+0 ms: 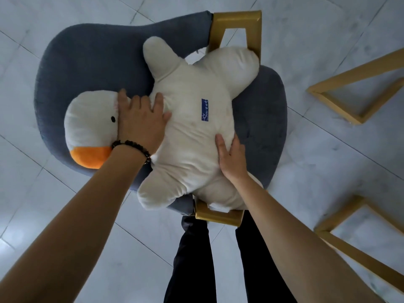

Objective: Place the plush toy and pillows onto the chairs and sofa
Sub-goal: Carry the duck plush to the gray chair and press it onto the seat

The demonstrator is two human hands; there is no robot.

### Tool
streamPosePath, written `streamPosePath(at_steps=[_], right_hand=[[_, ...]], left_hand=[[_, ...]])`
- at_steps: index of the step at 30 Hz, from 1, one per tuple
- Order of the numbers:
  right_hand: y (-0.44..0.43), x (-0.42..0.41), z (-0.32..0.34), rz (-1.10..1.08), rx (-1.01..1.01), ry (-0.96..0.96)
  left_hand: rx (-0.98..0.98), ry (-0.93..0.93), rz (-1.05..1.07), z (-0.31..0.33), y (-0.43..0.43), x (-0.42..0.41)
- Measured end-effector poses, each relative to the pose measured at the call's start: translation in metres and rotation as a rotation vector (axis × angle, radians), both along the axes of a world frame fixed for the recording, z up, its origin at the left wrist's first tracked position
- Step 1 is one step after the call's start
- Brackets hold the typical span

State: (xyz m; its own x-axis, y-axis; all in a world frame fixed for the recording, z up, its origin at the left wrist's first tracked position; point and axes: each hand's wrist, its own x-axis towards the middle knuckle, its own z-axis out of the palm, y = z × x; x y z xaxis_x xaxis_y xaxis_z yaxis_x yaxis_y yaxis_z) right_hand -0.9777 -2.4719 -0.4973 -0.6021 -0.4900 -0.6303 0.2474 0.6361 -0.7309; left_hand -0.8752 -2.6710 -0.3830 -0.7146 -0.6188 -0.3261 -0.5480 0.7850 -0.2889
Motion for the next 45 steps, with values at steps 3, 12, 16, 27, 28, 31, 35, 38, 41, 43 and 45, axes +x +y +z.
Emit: streamPosePath(at_steps=[3, 12, 16, 27, 28, 31, 35, 38, 41, 43, 45], right_hand=[[-0.010, -0.013, -0.010, 0.176, 0.110, -0.100], [-0.019, -0.044, -0.005, -0.052, 0.121, -0.119], [-0.055, -0.040, -0.027, -0.143, -0.048, -0.453], [-0.058, -0.060, -0.032, 0.019, -0.053, -0.429], [-0.056, -0.056, -0.033, -0.036, -0.076, -0.461], [-0.057, -0.042, -0.045, -0.101, -0.097, -0.520], [-0.072, -0.055, -0.054, 0.118, 0.010, -0.360], [-0.075, -0.070, -0.043, 0.209, 0.115, 0.224], [-0.091, -0.091, -0.024, 0.133, -0.164, 0.881], [-0.119, -0.110, -0.027, 0.395, -0.198, 1.098], [-0.137, -0.134, -0.041, 0.724, -0.033, 1.091]], left_hand=[[-0.003, 0.052, 0.059, 0.004, 0.010, -0.012], [0.099, 0.194, -0.012, -0.041, 0.061, -0.024], [0.066, 0.300, -0.024, -0.045, 0.063, -0.020], [0.060, 0.251, -0.063, -0.053, 0.071, -0.036], [0.052, 0.261, -0.055, -0.051, 0.071, -0.035], [0.044, 0.238, -0.075, -0.056, 0.070, -0.027], [0.039, 0.146, -0.118, -0.073, 0.073, -0.029], [0.038, 0.198, -0.080, -0.067, 0.070, -0.026], [0.023, 0.248, -0.105, -0.064, 0.072, -0.014], [0.003, 0.252, -0.109, -0.067, 0.072, -0.007], [-0.026, 0.239, -0.098, -0.071, 0.069, -0.004]])
